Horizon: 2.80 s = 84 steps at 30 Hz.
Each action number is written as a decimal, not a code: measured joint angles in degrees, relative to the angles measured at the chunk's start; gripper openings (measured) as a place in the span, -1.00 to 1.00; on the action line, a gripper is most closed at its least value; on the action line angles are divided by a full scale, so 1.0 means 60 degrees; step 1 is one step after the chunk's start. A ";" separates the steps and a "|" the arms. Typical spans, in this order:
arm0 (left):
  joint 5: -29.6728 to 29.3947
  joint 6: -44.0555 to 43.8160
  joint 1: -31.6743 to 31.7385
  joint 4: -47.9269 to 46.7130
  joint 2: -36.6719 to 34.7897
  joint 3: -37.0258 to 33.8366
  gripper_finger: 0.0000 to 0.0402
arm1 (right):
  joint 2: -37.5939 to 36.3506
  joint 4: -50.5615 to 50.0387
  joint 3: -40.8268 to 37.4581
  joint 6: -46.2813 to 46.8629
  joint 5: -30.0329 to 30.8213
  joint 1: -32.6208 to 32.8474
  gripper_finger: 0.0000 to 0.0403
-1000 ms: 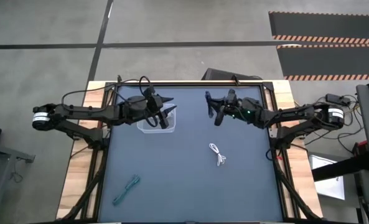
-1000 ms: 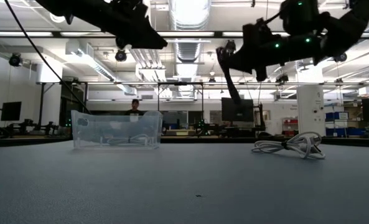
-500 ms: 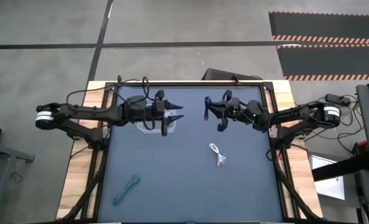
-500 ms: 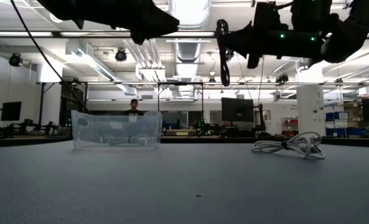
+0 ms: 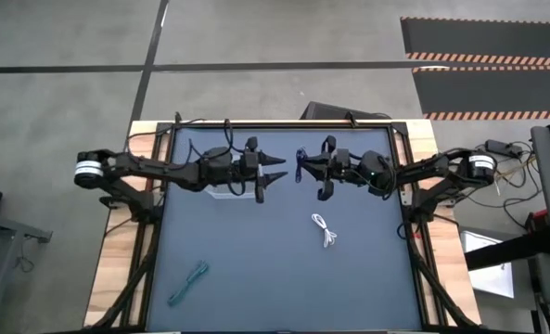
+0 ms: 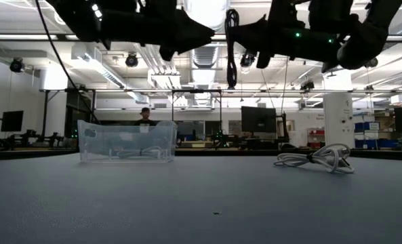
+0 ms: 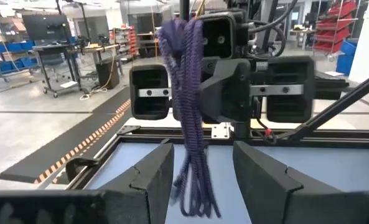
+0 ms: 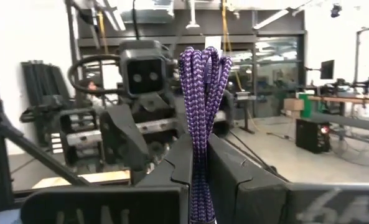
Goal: Pick and place USB-C Cables
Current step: Put the purple charger cable into the bin
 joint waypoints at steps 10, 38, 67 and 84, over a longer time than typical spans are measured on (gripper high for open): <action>0.0000 -0.0628 -0.0001 0.1219 0.0868 0.0109 -0.25 | 0.0500 -0.0003 0.0700 -0.0017 -0.0607 0.0044 -0.91; 0.0007 -0.0764 -0.0004 0.2075 0.1507 0.0295 -0.42 | 0.0511 -0.0057 0.0864 -0.0111 -0.0652 0.0044 -0.91; 0.0036 -0.0753 -0.0011 0.2015 0.1507 0.0284 -0.90 | 0.0504 -0.0197 0.0850 0.0350 -0.0561 0.0037 -0.42; -0.0004 -0.0755 -0.0007 0.1599 0.1407 0.0263 -0.91 | -0.0059 -0.1212 0.0842 0.0606 -0.0567 0.0015 -0.31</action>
